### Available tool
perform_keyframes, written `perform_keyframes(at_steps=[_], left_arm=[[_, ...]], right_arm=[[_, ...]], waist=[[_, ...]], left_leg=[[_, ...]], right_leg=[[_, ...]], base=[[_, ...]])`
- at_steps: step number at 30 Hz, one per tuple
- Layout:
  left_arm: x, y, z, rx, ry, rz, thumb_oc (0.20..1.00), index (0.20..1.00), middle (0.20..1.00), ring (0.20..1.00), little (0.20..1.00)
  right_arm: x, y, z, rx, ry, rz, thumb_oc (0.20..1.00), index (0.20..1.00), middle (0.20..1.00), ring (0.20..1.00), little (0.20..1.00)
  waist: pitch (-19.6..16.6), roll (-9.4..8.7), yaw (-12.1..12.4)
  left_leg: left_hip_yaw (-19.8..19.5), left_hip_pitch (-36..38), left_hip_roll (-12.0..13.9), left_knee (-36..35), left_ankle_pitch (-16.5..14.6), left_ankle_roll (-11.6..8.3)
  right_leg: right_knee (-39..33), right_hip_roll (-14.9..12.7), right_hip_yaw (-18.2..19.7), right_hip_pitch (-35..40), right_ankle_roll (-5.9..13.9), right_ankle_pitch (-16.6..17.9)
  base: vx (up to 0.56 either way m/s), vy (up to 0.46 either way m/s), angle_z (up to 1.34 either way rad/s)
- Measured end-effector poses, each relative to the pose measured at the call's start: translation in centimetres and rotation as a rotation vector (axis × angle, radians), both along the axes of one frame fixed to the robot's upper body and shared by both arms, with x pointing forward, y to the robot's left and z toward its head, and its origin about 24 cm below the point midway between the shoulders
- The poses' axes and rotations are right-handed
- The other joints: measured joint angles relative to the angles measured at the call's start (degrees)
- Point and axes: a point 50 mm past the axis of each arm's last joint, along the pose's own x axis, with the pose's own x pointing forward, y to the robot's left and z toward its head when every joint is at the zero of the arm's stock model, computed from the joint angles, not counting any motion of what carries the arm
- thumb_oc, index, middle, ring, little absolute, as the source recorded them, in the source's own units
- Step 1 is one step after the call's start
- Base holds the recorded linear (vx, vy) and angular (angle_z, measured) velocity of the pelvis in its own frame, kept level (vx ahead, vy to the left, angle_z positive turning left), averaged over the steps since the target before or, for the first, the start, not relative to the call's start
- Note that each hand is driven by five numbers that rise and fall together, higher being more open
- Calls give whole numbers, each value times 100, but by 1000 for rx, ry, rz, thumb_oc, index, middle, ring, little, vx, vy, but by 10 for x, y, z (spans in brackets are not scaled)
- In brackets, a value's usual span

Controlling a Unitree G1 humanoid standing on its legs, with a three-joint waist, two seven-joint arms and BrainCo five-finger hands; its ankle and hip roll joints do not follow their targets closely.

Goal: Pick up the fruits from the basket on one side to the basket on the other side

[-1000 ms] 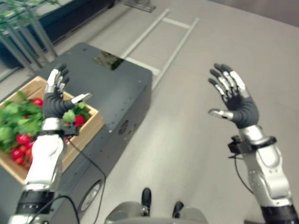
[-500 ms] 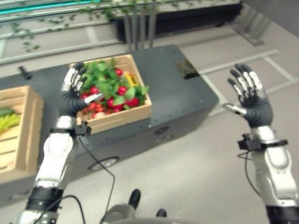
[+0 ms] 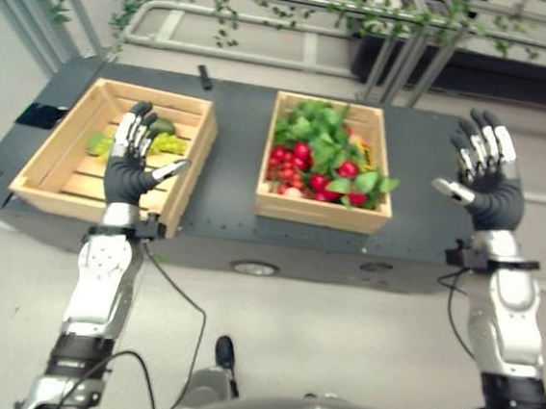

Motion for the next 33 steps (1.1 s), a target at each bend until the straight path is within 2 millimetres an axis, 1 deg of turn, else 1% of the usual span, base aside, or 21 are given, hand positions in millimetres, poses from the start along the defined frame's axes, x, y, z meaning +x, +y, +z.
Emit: perform_keyframes(at_steps=[1,5,7,9,11,12,13,14,16,17,18,19,21,22,24,25,28,29,31,32,33], left_arm=[[0,1,1,3,-1,4,1000,1000,1000,1000,1000],[-2,1,-2,6,10,2,1000,1000,1000,1000,1000],[-2,1,-2,7,10,2,1000,1000,1000,1000,1000],[-1,1,-1,7,8,0,1000,1000,1000,1000,1000],[-1,-1,-4,-2,18,-4,1000,1000,1000,1000,1000],[0,-1,-4,0,20,-3,1000,1000,1000,1000,1000],[0,-1,-3,3,18,-3,1000,1000,1000,1000,1000],[0,0,-3,5,19,-3,1000,1000,1000,1000,1000],[0,0,-2,7,12,-2,1000,1000,1000,1000,1000],[0,0,-2,7,14,-2,1000,1000,1000,1000,1000],[0,-1,-2,6,14,-2,1000,1000,1000,1000,1000],[0,0,-2,9,16,0,1000,1000,1000,1000,1000],[-2,1,-4,9,22,2,1000,1000,1000,1000,1000],[-3,2,-6,7,33,7,1000,1000,1000,1000,1000],[-6,2,-10,7,48,9,1000,1000,1000,1000,1000],[-9,4,-14,7,66,14,1000,1000,1000,1000,1000],[-14,7,-23,8,106,21,1000,1000,1000,1000,1000],[-14,8,-28,8,125,23,1000,1000,1000,1000,1000],[-15,14,-51,-4,218,43,1000,1000,1000,1000,1000],[-18,17,-73,-11,309,59,1000,1000,1000,1000,1000],[-20,20,-85,-18,359,68,1000,1000,1000,1000,1000]], right_arm=[[0,-1,-1,6,5,-12,1000,1000,1000,1000,1000],[2,-2,-7,2,30,-33,1000,1000,1000,1000,1000],[2,-2,-8,-4,32,-45,1000,1000,1000,1000,1000],[2,-3,-9,-10,36,-52,1000,1000,1000,1000,1000],[1,-4,-11,-28,49,-64,1000,1000,1000,1000,1000],[-1,-5,-15,-37,64,-72,1000,1000,1000,1000,1000],[-2,-5,-16,-41,69,-76,1000,1000,1000,1000,1000],[-3,-5,-18,-47,79,-80,1000,1000,1000,1000,1000],[-4,-4,-20,-51,85,-76,1000,1000,1000,1000,1000],[-4,-4,-20,-59,87,-77,1000,1000,1000,1000,1000],[-4,-4,-21,-65,90,-77,1000,1000,1000,1000,1000],[-6,-4,-24,-65,102,-76,1000,1000,1000,1000,1000],[-8,-5,-27,-68,115,-75,1000,1000,1000,1000,1000],[-8,-5,-28,-69,119,-77,1000,1000,1000,1000,1000],[-7,-6,-31,-64,132,-81,1000,1000,1000,1000,1000],[-6,-8,-37,-61,160,-87,1000,1000,1000,1000,1000],[-6,-13,-51,-62,223,-112,1000,1000,1000,1000,1000],[-6,-15,-57,-60,246,-118,1000,1000,1000,1000,1000],[-7,-20,-78,-66,338,-144,1000,1000,1000,1000,1000],[-11,-25,-99,-58,428,-174,1000,1000,1000,1000,1000],[-14,-29,-110,-52,476,-193,1000,1000,1000,1000,1000]], waist=[[-3,10,55],[-32,25,63],[-44,22,59],[-63,53,21],[-76,132,-17],[-124,222,-104],[-131,242,-103],[-134,275,-115],[-124,314,-94],[-123,314,-141],[-123,327,-106],[-136,303,-97],[-195,207,-83],[-239,140,-98],[-263,104,-84],[-267,114,-79],[-268,116,-97],[-274,124,-96],[-300,137,-105],[-313,147,-106],[-320,149,-108]], left_leg=[[6,27,-25,-5,9,31],[6,91,-76,-60,8,113],[33,82,-133,-62,-13,119],[39,75,-269,-106,-49,204],[-8,88,-263,-64,-94,254],[-38,114,-278,-89,-118,299],[-25,148,-285,-102,-132,341],[-9,239,-279,-159,-103,445],[-25,200,-239,-186,-92,492],[-2,184,-227,-179,-91,493],[1,170,-192,-195,-78,470],[-8,173,-164,-211,-56,440],[16,191,-222,-242,-39,395],[-14,186,-273,-240,-47,378],[14,203,-275,-238,-14,301],[16,221,-223,-254,-5,223],[14,296,-136,-334,15,129],[15,303,-116,-334,7,107],[26,356,-90,-332,-8,78],[21,393,-78,-335,-18,50],[16,397,-73,-334,-30,32]], right_leg=[[108,-44,-7,5,38,29],[282,-128,-4,-18,171,42],[285,-192,-6,-17,174,40],[348,-310,-16,-51,269,34],[668,-412,-16,-136,328,-13],[1154,-559,-2,-309,329,-10],[1426,-645,5,-426,331,-8],[1775,-746,37,-653,384,-77],[1903,-667,360,-931,349,-154],[1769,-601,416,-1154,350,-158],[1540,-480,636,-1207,375,-174],[1080,-355,650,-1174,371,-164],[669,-277,622,-1130,409,-86],[308,-177,728,-1022,352,140],[104,-120,764,-971,287,483],[-40,-25,756,-886,187,562],[-270,130,767,-725,101,650],[-322,166,768,-696,97,652],[-464,223,763,-595,79,665],[-534,246,755,-522,69,670],[-561,257,746,-503,69,670]], base=[[35,297,14],[38,291,8],[55,329,-3],[83,420,3],[32,191,9],[13,231,11],[-59,244,-6],[-68,164,-19],[3,63,-5],[44,-6,-1],[52,-61,10],[36,-55,10],[33,-50,13],[23,-30,17],[37,-52,10],[38,-61,-2],[45,-65,-3],[32,-36,-3],[47,-68,-3],[51,-69,0],[53,-63,4]])
